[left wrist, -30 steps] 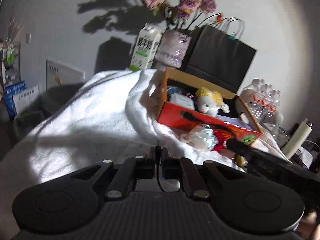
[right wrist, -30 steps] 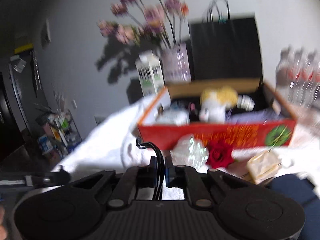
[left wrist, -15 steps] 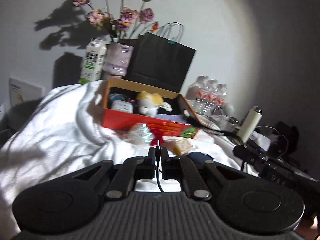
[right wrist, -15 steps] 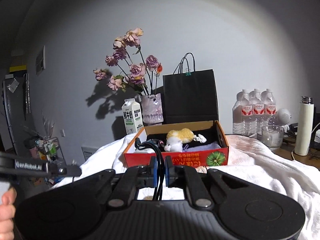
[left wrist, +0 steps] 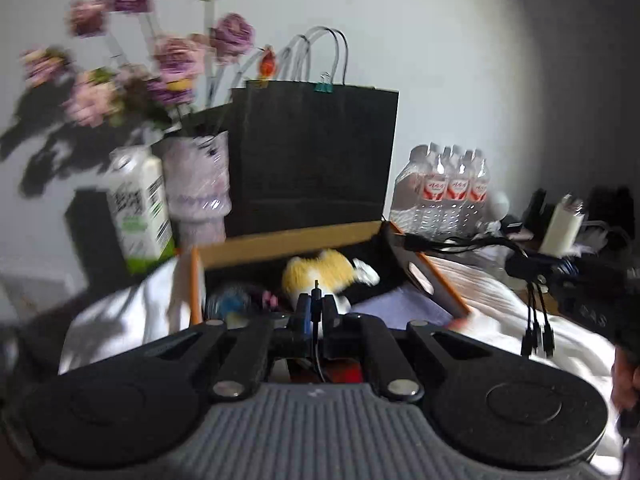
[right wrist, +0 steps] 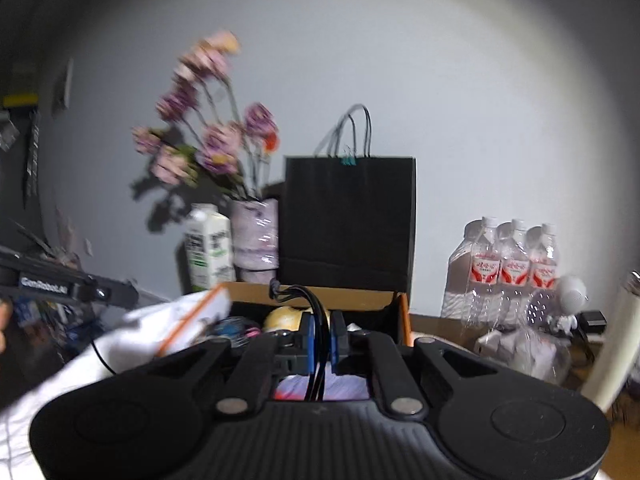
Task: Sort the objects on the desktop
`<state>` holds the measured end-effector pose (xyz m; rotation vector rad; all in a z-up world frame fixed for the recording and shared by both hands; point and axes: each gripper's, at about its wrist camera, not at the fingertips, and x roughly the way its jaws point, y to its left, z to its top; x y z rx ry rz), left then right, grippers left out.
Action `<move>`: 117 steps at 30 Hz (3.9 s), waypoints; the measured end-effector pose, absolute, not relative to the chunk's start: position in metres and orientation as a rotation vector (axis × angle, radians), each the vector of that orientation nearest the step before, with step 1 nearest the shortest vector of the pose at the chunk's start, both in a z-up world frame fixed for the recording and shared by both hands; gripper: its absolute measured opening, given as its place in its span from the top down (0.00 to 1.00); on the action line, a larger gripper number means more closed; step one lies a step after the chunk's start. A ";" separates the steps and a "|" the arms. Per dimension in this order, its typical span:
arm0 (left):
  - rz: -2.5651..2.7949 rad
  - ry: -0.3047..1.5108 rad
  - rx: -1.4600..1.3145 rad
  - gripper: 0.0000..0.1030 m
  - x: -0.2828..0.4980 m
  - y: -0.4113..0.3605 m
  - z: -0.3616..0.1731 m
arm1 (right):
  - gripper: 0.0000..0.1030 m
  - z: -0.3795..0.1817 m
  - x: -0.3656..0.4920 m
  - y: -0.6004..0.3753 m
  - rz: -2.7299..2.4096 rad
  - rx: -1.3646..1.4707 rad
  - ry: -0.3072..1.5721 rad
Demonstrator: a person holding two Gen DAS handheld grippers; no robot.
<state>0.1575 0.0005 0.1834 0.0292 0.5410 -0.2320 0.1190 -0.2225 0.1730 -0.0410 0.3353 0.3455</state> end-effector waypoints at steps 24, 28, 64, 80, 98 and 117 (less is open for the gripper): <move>-0.026 0.741 0.127 0.19 0.378 0.031 0.099 | 0.48 0.091 0.398 -0.158 0.169 -0.188 0.802; 0.002 0.758 0.077 0.09 0.364 0.028 0.124 | 0.46 0.122 0.378 -0.161 0.227 -0.074 0.773; -0.061 0.523 0.129 0.00 -0.086 0.000 0.151 | 0.11 0.168 -0.070 -0.236 0.484 -0.019 0.424; -0.084 0.610 -0.050 0.01 -0.094 0.002 0.069 | 0.07 0.062 -0.100 -0.221 0.258 -0.099 0.377; -0.171 0.767 -0.136 0.57 0.073 -0.034 0.011 | 0.16 0.032 0.049 -0.261 0.238 0.029 0.624; -0.105 0.626 -0.109 0.70 -0.002 -0.025 0.054 | 0.42 0.045 0.007 -0.240 0.271 0.061 0.545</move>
